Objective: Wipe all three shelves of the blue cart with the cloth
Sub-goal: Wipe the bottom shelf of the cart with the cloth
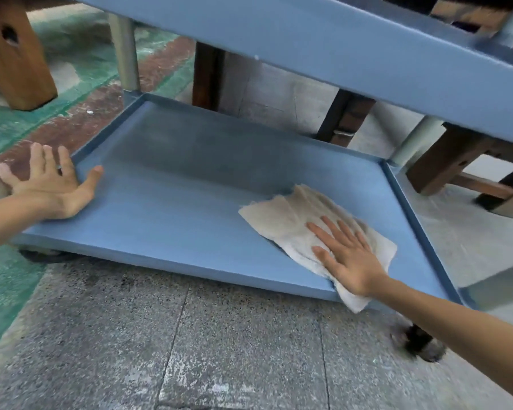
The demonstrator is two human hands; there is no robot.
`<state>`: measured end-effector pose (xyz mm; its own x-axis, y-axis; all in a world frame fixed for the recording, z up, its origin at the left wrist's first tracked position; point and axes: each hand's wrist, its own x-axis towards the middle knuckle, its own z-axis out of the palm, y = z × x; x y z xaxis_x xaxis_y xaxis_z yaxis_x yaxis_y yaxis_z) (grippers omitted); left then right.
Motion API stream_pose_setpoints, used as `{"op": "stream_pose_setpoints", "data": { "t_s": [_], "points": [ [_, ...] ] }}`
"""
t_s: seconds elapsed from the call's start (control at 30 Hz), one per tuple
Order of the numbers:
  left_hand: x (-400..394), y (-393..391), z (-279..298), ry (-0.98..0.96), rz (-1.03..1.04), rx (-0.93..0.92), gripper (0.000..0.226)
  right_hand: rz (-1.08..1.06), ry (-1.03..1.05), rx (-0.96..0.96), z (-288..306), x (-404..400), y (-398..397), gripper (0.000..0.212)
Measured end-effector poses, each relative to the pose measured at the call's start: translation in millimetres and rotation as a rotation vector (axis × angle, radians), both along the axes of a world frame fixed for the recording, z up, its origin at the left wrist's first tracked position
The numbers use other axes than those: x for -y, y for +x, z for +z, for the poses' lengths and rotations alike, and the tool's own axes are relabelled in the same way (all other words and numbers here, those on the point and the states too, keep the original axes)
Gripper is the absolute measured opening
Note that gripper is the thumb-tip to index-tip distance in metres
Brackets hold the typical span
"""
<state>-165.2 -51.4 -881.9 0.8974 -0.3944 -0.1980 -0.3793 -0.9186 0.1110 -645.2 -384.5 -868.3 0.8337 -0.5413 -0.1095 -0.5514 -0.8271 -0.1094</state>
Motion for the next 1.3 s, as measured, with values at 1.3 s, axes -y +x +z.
{"op": "stream_pose_setpoints", "data": {
  "t_s": [1.3],
  "points": [
    [195.8,-295.6,-5.3,-0.244,-0.986,0.039,0.074,-0.638,-0.061,-0.011,18.4,180.0,58.0,0.06]
  ]
}}
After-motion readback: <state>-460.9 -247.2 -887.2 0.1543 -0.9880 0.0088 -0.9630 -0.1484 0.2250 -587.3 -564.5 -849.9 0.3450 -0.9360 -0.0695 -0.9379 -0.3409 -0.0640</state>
